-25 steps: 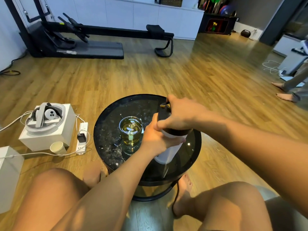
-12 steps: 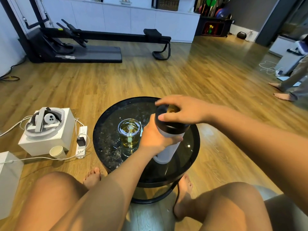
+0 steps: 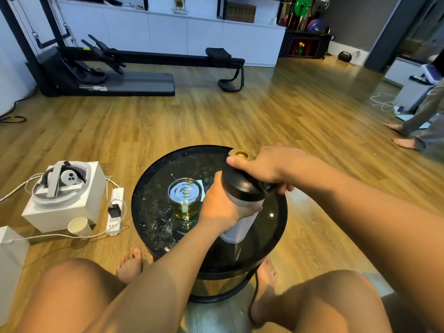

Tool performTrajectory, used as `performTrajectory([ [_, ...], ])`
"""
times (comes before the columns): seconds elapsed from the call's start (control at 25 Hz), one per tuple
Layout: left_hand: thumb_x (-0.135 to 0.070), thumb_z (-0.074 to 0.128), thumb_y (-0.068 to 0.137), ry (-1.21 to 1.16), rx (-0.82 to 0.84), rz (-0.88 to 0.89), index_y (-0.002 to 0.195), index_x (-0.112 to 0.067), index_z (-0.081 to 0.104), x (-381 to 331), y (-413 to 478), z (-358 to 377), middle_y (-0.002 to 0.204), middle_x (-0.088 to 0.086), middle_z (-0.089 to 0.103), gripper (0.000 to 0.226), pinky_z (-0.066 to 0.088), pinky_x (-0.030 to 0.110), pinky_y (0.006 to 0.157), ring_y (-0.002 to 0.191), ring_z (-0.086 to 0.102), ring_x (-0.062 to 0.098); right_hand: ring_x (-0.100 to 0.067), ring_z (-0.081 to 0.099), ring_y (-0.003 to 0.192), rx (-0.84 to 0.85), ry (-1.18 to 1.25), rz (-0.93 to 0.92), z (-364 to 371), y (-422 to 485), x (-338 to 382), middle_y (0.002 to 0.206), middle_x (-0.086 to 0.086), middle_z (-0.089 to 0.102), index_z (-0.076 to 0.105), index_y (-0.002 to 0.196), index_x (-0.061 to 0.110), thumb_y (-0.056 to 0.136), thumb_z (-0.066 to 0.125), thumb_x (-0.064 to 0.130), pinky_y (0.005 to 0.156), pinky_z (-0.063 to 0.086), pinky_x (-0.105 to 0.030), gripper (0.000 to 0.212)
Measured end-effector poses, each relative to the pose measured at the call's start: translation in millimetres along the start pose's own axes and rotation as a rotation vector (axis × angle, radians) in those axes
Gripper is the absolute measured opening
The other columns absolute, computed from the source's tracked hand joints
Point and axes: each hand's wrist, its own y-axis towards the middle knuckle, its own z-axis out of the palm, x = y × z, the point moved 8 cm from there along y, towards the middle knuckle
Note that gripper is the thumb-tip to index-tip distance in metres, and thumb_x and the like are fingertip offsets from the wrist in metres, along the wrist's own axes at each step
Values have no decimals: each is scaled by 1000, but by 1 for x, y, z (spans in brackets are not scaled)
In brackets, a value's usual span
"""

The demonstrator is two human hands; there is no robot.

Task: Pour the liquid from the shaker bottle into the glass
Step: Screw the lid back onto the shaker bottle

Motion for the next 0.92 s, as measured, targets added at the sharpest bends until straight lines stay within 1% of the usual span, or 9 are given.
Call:
performTrajectory([
  [0.08,-67,89,33,9,-1,-13,105,-56,29,0,1,0,103,-24,56,95,50,24,72,96,58,2,-30,64,85,-80,-54,-106,-1,6,4,98,-12,64,60,104,18,67,30,90,77,51,-42,87],
  [0.16,-71,88,32,19,3,-8,109,-50,31,1,1,-2,102,-22,57,98,52,25,70,93,57,0,-31,50,122,-131,-15,-415,6,3,27,140,-9,50,39,141,35,80,45,73,98,44,-46,72],
  [0.24,-70,90,34,12,19,5,112,-48,35,-1,2,-5,106,-19,60,98,57,32,76,98,62,5,-24,37,137,-153,135,-613,7,-3,38,154,-4,34,34,145,41,89,51,55,109,34,-41,60],
  [0.36,-65,89,39,21,21,-9,119,-42,36,-8,0,-6,108,-16,59,99,57,35,80,101,63,11,-28,50,121,-308,257,-453,13,6,30,137,-3,48,45,136,45,88,49,53,93,41,-37,49],
  [0.44,-65,80,44,29,-67,-41,122,-40,34,-12,-10,-1,106,-12,61,94,57,41,82,99,65,16,-36,53,106,-405,263,-212,20,9,27,122,-10,51,45,133,41,86,40,55,79,41,-39,49],
  [0.52,-68,66,46,6,-196,-66,125,-41,31,-16,-28,1,109,-8,64,90,57,44,82,99,67,22,-40,52,101,-442,280,-111,23,9,31,120,-15,49,45,131,36,85,36,53,77,42,-42,50],
  [0.64,-68,77,47,26,-169,-25,127,-30,37,-15,-31,-4,117,-4,59,97,55,45,84,106,63,20,-38,55,102,-427,288,-207,18,12,31,119,-12,51,47,131,39,85,41,56,77,43,-40,49],
  [0.84,-26,100,56,-124,212,104,144,-25,34,-15,0,-25,128,-22,51,109,45,7,88,114,50,-18,-20,56,106,-318,320,-514,12,10,22,111,6,53,51,130,46,82,51,56,85,42,-34,49],
  [0.92,-14,98,60,-126,287,87,143,-23,37,-22,6,-21,126,-18,57,103,48,12,86,117,56,-8,-20,56,108,-330,329,-539,12,11,23,113,5,55,52,129,47,84,52,53,89,43,-35,46],
])
